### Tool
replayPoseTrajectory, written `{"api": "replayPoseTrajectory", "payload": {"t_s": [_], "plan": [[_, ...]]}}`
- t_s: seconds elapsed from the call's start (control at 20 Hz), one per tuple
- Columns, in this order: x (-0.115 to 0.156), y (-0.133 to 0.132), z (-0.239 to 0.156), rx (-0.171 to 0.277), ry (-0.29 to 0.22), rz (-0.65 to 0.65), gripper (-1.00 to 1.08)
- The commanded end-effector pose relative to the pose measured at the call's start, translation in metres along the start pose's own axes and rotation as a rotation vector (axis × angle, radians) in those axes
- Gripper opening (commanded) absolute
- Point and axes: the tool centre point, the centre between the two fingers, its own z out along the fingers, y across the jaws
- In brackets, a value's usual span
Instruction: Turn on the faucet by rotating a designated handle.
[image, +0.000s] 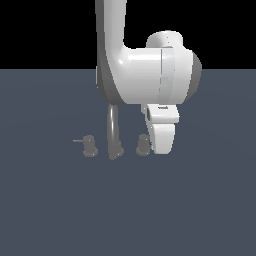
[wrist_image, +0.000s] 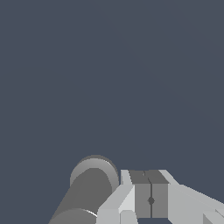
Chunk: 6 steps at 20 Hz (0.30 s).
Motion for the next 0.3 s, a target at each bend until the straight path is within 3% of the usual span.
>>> {"api": "replayPoseTrajectory", "payload": {"t_s": [0.0,0.25], "plan": [[-0.025,-0.001,0.002,-0.008,-0.007,-0.025,-1.00],[-0.053,-0.001,0.004,-0.018,-0.012,-0.040,-1.00]]}}
